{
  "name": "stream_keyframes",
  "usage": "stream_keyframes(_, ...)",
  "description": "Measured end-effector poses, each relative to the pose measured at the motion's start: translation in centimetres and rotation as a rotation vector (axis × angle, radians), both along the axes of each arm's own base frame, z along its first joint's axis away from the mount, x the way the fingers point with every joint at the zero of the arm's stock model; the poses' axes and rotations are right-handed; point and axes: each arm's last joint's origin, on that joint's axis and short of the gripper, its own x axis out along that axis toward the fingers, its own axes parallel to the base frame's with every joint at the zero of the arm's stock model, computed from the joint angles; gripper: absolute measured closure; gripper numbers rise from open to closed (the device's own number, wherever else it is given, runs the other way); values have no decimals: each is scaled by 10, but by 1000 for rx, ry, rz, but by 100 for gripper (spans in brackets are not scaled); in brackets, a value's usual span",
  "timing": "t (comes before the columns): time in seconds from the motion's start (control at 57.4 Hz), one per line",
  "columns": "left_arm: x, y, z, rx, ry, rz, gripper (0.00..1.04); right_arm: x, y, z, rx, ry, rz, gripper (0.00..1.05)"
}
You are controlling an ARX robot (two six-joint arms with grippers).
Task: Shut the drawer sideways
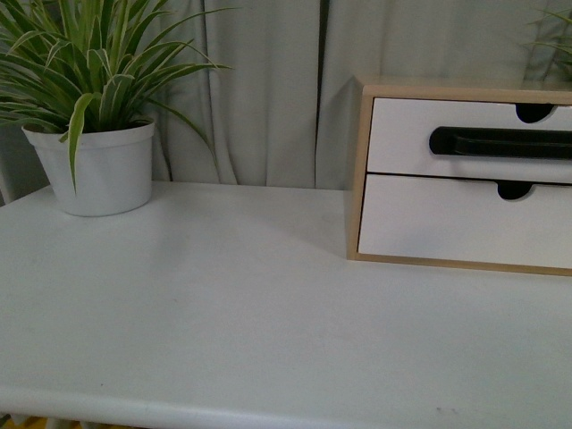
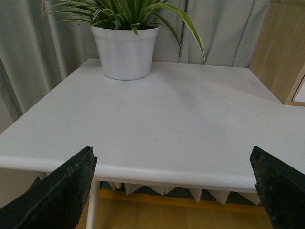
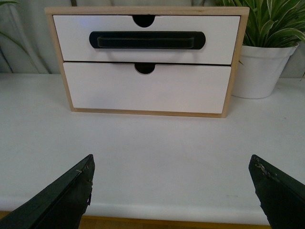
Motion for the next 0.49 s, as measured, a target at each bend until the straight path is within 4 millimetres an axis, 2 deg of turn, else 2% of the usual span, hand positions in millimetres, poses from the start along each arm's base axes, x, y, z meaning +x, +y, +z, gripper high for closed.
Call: stream_keyframes(0.488, 0, 0, 0, 0, 0, 0, 6, 0, 0, 0, 0, 0, 0, 9)
